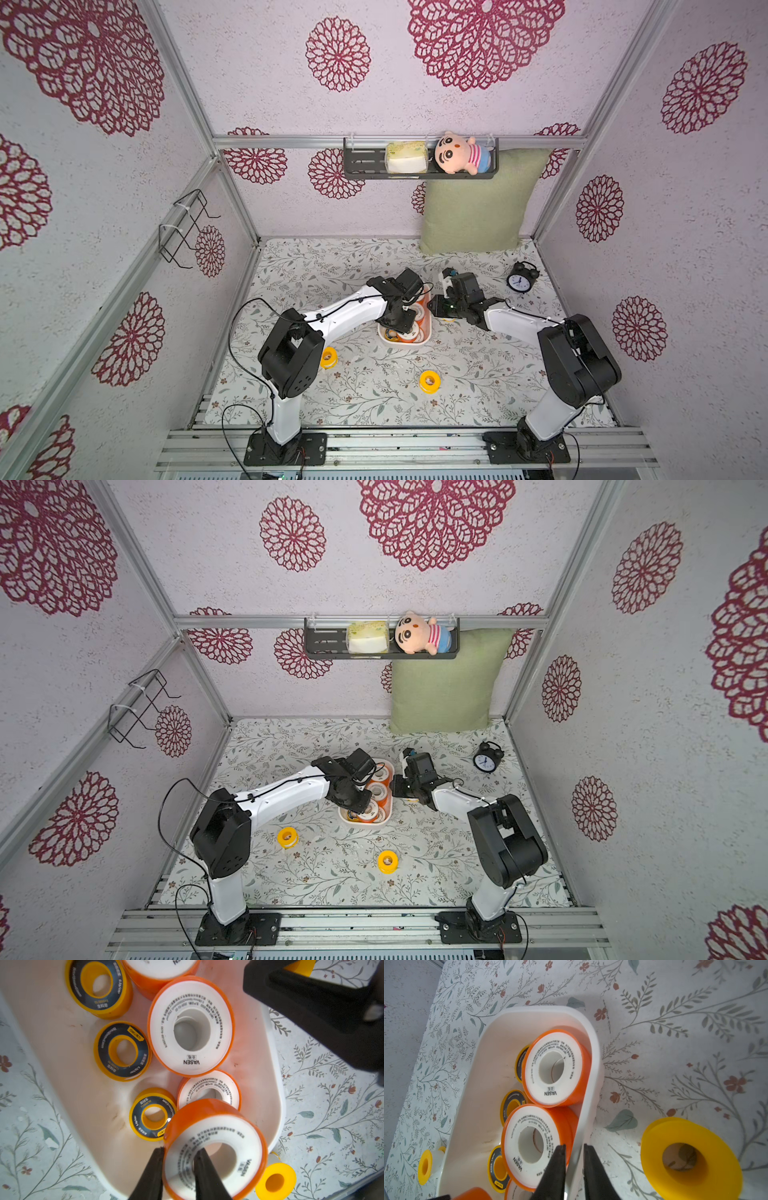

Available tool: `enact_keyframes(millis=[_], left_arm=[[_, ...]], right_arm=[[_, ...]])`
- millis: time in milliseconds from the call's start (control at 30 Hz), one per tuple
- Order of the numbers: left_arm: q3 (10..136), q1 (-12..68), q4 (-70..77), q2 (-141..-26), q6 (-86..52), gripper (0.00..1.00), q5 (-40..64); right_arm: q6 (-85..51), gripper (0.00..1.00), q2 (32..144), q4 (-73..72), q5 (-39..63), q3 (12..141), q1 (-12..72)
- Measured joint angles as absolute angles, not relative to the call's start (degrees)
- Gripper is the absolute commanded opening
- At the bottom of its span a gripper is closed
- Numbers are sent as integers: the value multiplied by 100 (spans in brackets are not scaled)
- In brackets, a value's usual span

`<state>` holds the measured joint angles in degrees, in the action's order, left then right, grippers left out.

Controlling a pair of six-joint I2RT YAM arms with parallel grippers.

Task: Put the sealing tape into the storage box
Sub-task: Place the sealing tape in the storage box.

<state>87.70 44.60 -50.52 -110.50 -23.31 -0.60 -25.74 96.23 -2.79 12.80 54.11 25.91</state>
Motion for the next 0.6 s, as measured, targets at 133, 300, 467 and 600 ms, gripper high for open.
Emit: enact_keyframes(millis=[133, 300, 467, 600], left_arm=[[8844, 4477, -5081, -11177, -2292, 24, -43], [8986, 4491, -5100, -11406, -2248, 25, -5], [8993, 4495, -5074, -11557, -2248, 25, 47], [8995, 4495, -5028, -11587, -2248, 26, 91]], right_arm=[[-2571, 21, 9633, -276, 1339, 5411, 2591], [-2571, 20, 9644, -276, 1369, 5411, 2591], [-2571, 20, 9666, -268, 1378, 5437, 2591], [-2571, 20, 9675, -263, 1378, 5443, 2591]])
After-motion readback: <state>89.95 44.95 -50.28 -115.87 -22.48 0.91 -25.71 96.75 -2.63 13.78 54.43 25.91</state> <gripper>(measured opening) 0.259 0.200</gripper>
